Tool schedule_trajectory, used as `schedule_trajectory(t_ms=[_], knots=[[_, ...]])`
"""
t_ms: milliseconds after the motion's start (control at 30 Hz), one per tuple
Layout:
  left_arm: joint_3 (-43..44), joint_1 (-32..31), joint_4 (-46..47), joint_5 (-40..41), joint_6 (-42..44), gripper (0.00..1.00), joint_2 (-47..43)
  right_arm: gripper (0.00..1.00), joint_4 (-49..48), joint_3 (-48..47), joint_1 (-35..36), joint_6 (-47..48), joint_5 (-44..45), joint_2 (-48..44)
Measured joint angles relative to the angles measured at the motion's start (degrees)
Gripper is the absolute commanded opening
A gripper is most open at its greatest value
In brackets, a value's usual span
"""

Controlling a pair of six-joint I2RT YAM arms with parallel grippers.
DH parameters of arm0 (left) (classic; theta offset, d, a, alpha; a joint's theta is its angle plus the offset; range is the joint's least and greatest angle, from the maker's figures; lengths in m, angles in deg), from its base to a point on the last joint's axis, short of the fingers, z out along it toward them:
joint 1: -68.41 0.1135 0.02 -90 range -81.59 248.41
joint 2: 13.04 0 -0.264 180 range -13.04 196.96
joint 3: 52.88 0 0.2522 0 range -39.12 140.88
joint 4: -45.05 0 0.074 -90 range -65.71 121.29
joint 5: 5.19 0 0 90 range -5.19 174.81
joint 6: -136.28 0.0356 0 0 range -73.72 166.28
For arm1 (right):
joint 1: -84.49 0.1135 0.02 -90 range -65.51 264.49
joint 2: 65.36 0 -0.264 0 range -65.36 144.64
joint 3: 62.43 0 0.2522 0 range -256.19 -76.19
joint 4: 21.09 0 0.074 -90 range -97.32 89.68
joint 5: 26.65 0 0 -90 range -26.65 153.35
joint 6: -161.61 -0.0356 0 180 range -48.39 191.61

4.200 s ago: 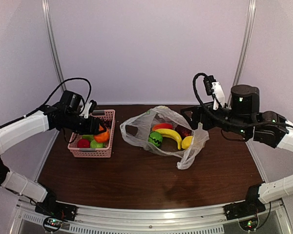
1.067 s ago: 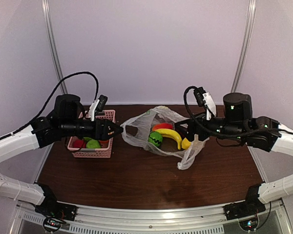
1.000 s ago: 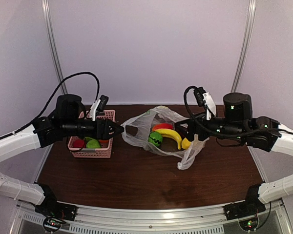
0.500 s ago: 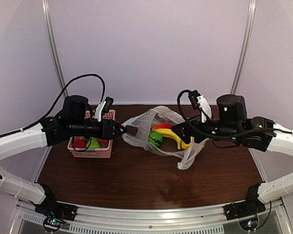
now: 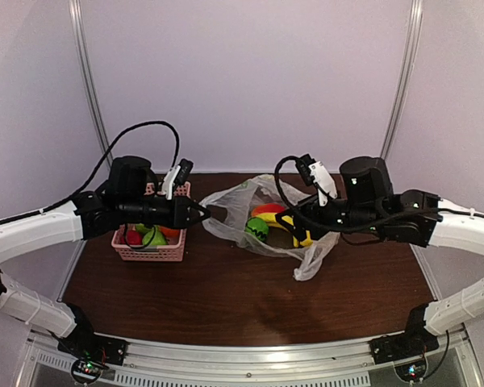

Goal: Untie the knot of the plastic bag and take out the fruit
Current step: Reach into the gripper in the takeout bag.

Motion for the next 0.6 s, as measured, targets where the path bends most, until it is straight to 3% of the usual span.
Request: schedule_trajectory(t_ms=[233,600], knots=[[0.15,-0.26,0.17,-0.87,0.28,0.00,0.04,0.57,1.01,-6.05,0.81,3.23,0.61,8.72],[2.05,-0.26,-0.52,-0.87,0.63,0.00,0.66,0.47,2.23,-12.61,0.72,9.99,3.96,23.47]])
